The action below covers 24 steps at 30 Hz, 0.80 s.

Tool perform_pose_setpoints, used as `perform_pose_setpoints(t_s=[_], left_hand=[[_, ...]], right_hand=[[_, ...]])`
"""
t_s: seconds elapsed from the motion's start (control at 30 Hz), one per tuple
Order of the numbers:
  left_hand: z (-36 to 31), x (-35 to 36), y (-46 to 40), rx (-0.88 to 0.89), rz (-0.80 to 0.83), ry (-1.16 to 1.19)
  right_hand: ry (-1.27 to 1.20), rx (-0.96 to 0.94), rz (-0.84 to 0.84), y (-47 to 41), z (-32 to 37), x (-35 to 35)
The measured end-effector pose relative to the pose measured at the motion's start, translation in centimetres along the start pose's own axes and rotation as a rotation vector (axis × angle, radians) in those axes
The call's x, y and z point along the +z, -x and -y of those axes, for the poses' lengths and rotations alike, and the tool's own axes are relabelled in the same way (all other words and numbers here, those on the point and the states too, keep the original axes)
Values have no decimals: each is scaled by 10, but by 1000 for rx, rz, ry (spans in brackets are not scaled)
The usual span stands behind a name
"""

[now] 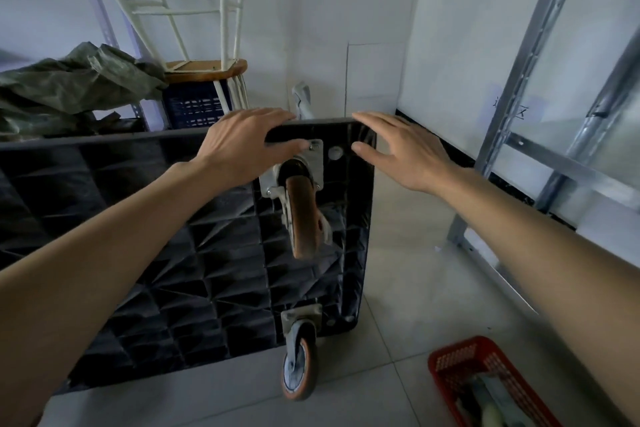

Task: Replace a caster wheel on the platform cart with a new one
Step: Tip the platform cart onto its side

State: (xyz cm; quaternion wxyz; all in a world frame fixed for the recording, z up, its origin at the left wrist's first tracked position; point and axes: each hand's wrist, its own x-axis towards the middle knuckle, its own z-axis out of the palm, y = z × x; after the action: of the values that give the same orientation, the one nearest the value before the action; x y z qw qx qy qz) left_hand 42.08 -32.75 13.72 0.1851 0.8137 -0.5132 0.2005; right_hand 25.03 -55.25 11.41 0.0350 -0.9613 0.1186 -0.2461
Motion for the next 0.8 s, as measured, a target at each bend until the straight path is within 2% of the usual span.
perform_pose_setpoints(t_s=[0.17, 0.47, 0.6, 0.8], left_hand=[[-77, 11, -20, 91, 34, 54], [-195, 93, 3, 208, 220, 184], [-225, 147, 34, 255, 332, 219], [-237, 234, 94, 309, 578, 173]], right_hand=[[43, 104, -4, 39, -29, -30], [110, 343, 58, 150, -83, -69], [124, 502, 179, 218, -98, -49], [70, 686, 504, 308, -110, 39]])
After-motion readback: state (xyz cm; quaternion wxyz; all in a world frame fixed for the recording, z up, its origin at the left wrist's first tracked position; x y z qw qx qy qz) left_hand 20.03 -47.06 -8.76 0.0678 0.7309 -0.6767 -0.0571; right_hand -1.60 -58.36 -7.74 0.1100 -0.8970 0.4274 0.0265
